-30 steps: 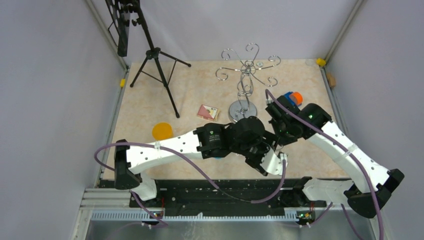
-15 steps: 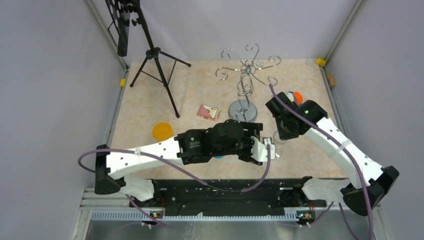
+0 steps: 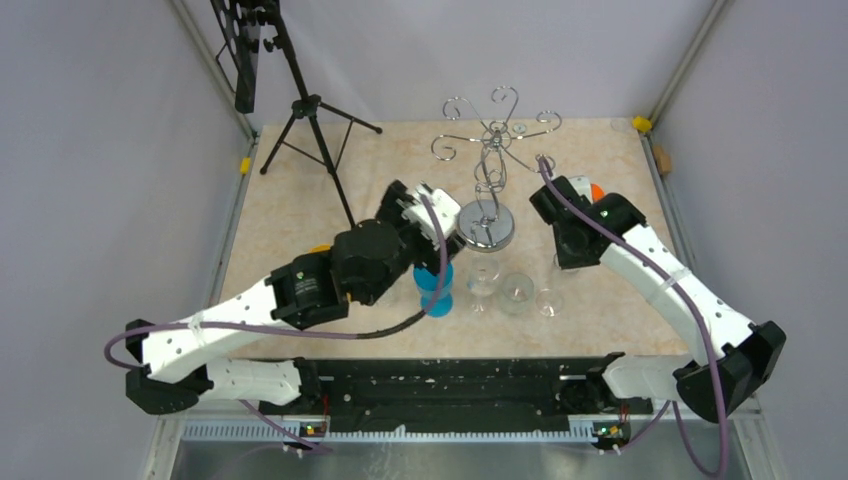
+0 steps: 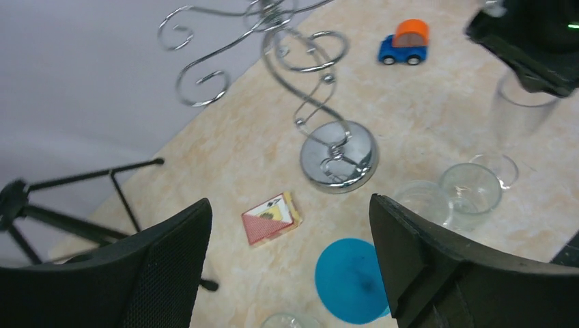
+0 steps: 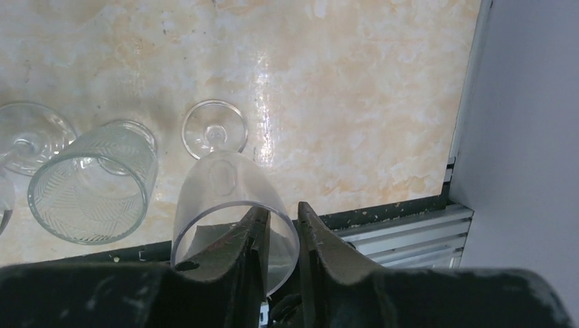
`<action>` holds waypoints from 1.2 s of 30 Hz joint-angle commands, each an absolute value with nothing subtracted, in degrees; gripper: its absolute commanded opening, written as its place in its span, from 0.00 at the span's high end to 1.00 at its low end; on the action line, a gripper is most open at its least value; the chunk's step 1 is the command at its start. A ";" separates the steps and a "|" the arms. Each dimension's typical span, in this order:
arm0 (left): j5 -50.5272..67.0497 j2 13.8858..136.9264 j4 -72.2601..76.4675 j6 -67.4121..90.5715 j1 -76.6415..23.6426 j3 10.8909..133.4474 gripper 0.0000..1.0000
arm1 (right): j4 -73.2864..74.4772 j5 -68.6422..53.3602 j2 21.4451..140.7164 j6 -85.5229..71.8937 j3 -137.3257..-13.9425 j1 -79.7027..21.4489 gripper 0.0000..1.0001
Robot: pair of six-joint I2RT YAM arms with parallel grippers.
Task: Take the wine glass off the wine glass rack
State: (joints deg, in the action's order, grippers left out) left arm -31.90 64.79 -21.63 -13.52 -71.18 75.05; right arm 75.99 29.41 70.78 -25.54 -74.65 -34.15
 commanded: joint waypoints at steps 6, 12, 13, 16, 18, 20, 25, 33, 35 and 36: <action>-40.00 54.63 -31.73 7.02 -58.25 73.87 0.12 | 74.51 30.68 70.15 -24.77 -78.95 -33.49 0.65; -44.04 50.20 -34.82 10.53 -54.01 74.15 0.13 | 74.77 28.48 68.47 -23.78 -84.05 -33.49 0.57; -44.90 49.86 -35.66 11.12 -53.52 74.49 0.13 | 74.94 28.28 68.27 -23.59 -85.10 -33.49 0.57; -52.30 48.58 -41.07 16.70 -52.52 76.12 0.14 | 74.94 28.31 67.35 -23.02 -88.74 -33.49 0.56; -58.46 47.17 -45.03 21.67 -52.10 77.14 0.15 | 73.93 30.03 66.06 -22.59 -91.05 -33.49 0.56; -61.58 44.51 -47.46 24.51 -52.04 77.54 0.16 | 71.76 32.40 64.06 -21.59 -92.26 -33.49 0.53; -60.43 35.88 -49.06 25.91 -52.03 77.02 0.18 | 62.31 40.37 55.04 -18.35 -91.36 -33.52 0.49; -61.79 29.34 -54.66 26.03 -52.03 79.79 0.14 | 37.59 49.82 38.48 -12.66 -81.41 -33.49 0.47; -62.59 28.50 -54.70 25.45 -52.08 80.45 0.10 | 34.49 52.00 36.81 -11.29 -80.04 -33.49 0.47; -63.04 28.20 -54.63 25.29 -52.05 80.74 0.08 | 33.60 52.84 36.31 -10.73 -79.70 -33.49 0.48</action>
